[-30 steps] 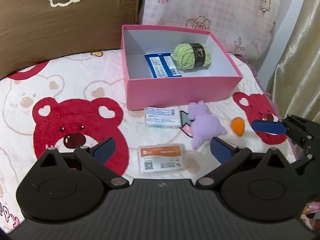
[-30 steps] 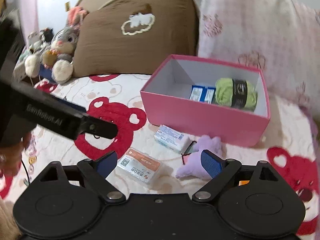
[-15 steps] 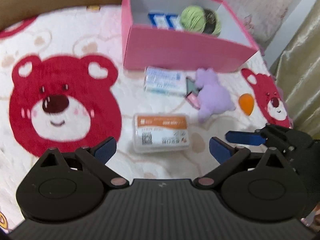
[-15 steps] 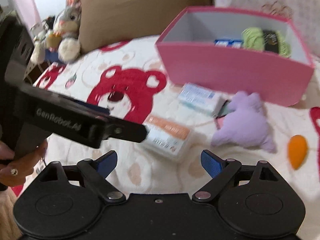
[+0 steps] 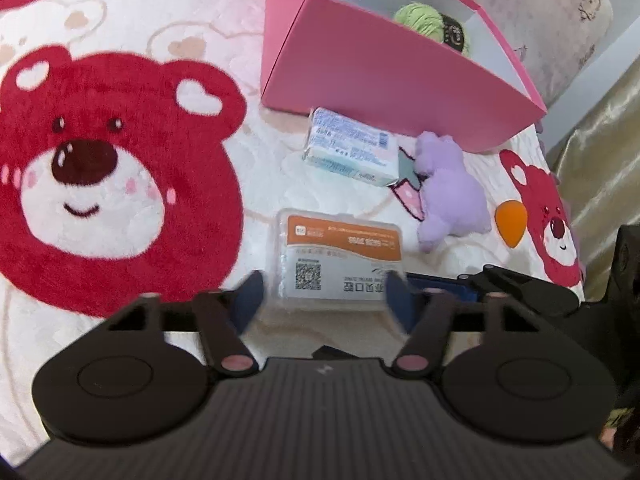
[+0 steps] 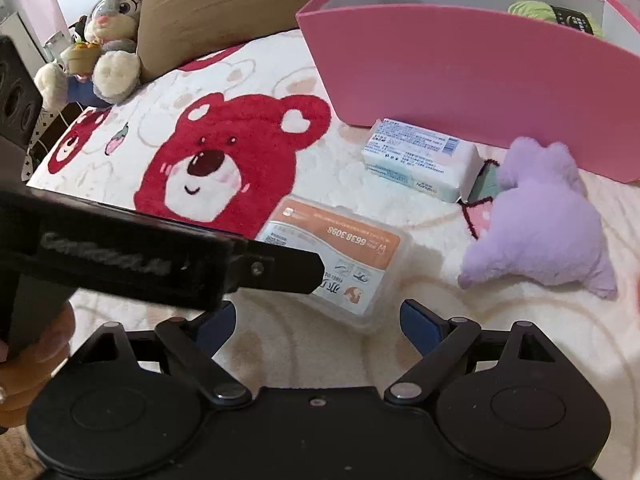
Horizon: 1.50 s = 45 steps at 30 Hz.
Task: Organize objects
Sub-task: 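Lower the left tool onto the clear orange-labelled box and close on it, then lift the clear box with the left tool and carry it into the pink box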
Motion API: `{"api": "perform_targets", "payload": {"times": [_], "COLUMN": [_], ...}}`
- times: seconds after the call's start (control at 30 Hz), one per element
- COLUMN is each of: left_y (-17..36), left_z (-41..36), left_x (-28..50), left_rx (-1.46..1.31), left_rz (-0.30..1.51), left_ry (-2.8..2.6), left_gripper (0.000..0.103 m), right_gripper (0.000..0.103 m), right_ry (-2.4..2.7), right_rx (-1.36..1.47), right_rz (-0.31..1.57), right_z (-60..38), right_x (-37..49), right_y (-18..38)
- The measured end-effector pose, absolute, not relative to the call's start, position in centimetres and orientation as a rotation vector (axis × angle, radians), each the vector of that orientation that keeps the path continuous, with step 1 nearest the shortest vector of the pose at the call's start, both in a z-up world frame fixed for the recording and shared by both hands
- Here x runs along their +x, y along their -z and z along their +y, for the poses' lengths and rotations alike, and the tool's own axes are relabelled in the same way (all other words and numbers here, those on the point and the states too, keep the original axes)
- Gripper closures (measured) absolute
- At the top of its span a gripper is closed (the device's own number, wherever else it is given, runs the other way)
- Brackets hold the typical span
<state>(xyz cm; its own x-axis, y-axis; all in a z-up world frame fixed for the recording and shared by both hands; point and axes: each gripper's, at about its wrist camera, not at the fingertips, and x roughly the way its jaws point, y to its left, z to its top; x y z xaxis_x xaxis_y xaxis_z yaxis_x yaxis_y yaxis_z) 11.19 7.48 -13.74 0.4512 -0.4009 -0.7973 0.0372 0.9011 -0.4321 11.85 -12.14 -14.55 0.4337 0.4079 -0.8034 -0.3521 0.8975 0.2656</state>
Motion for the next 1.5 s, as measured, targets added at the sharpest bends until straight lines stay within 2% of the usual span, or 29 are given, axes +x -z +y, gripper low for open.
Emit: {"api": "perform_targets", "payload": {"times": [0.13, 0.27, 0.57, 0.77, 1.27, 1.5], "left_y": [14.1, 14.4, 15.5, 15.7, 9.7, 5.6], "left_z": [7.9, 8.0, 7.7, 7.4, 6.2, 4.6], "left_x": [11.1, 11.1, 11.6, 11.6, 10.1, 9.1], "left_rx": [-0.424, -0.523, -0.516, -0.551, -0.505, -0.394], "left_rz": [1.074, 1.118, 1.103, 1.099, 1.06, 1.02], "left_ry": [0.279, 0.324, 0.238, 0.252, 0.307, 0.335], "left_gripper": [0.054, 0.054, 0.047, 0.05, 0.049, 0.049], "right_gripper": [0.014, 0.013, 0.008, 0.009, 0.009, 0.01], "right_ry": [-0.484, -0.438, -0.42, -0.406, -0.393, -0.406], "right_rx": [0.043, 0.025, 0.005, -0.027, -0.09, -0.044], "right_rz": [1.01, 1.002, 0.983, 0.977, 0.909, 0.85], "right_z": [-11.8, -12.3, -11.7, -11.3, -11.8, -13.1], "right_x": [11.6, 11.7, 12.3, 12.3, 9.9, 8.9], "right_y": [14.7, 14.6, 15.8, 15.8, 10.2, 7.1]}}
